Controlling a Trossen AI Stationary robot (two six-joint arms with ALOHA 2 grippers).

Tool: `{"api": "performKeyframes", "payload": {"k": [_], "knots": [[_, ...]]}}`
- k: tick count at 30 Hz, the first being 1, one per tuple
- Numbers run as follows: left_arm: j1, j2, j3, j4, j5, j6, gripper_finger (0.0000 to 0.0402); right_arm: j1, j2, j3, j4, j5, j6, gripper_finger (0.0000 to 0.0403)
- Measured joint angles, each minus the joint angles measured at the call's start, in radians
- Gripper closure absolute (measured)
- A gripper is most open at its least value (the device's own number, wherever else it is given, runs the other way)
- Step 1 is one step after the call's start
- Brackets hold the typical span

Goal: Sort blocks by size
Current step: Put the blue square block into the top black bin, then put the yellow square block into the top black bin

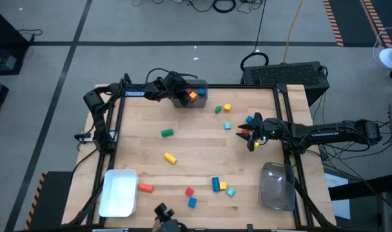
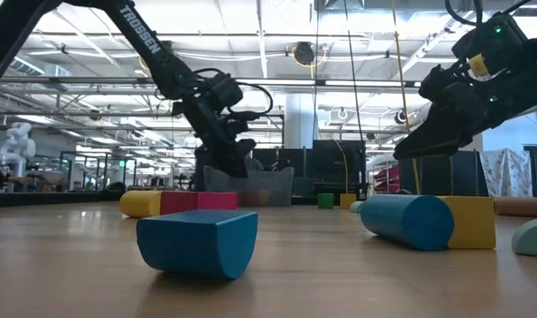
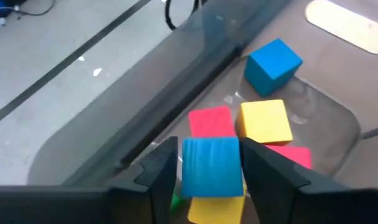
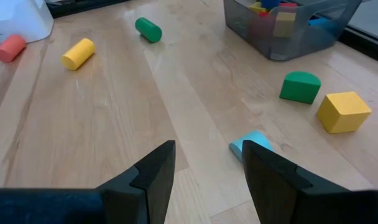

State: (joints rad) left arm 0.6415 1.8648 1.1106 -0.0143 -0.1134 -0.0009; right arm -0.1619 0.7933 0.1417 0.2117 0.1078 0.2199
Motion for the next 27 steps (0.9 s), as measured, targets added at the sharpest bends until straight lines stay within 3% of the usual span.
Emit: {"api": "performKeyframes", "payload": {"k": [10,15,27], "knots": [[0.000,-0.001,0.003,0.029,-0.153,0.051,0.0191,0.000,0.000,0.000,0.000,0.000,0.000,0.0227],[0.000,-0.002,0.003,0.030,-0.151,-0.040,0.0190,0.000,0.000,0.000,0.001,0.000,-0.001,0.0227],[-0.027,-0.002,0.003,0.024,-0.151,-0.019,0.0205,0.000,0.000,0.000,0.001,0.000,0.000,0.0227]]}}
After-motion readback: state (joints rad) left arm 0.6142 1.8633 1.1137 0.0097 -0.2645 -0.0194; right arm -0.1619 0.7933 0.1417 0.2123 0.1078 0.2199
